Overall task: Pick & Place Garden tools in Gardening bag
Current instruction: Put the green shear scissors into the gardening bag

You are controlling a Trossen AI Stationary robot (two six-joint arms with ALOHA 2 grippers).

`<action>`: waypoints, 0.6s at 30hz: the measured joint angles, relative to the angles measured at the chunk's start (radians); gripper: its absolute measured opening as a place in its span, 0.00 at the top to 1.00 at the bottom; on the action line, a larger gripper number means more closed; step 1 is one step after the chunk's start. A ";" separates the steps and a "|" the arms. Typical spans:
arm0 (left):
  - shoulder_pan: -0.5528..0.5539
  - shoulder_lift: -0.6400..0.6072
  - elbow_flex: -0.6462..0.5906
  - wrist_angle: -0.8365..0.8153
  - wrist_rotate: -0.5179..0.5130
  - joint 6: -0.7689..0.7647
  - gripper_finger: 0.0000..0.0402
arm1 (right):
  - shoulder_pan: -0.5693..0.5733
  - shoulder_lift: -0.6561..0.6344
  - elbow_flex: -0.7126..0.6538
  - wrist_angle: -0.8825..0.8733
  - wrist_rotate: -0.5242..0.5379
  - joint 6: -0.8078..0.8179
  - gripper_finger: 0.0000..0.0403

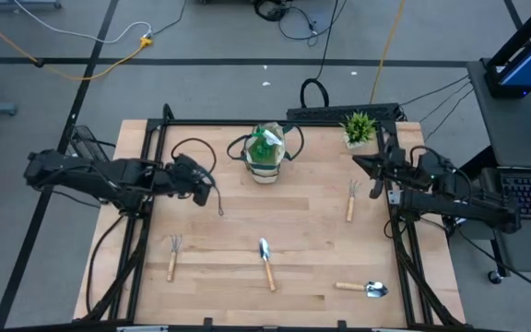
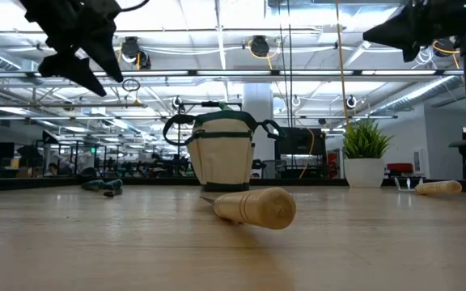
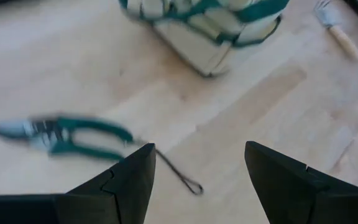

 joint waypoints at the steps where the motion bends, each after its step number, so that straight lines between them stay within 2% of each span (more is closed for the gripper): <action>1: 0.000 0.014 0.006 -0.015 0.012 -0.042 0.37 | 0.000 -0.009 -0.004 -0.002 0.000 -0.004 0.99; 11: 0.020 0.118 0.012 -0.134 0.067 -0.402 0.37 | 0.000 -0.068 -0.033 -0.016 0.000 -0.009 0.99; 15: 0.062 0.155 0.012 -0.179 0.067 -0.487 0.37 | 0.000 -0.072 -0.035 -0.014 0.000 0.000 0.99; 18: 0.101 0.181 0.012 -0.185 0.067 -0.492 0.37 | 0.000 -0.072 -0.035 -0.015 0.000 0.001 0.99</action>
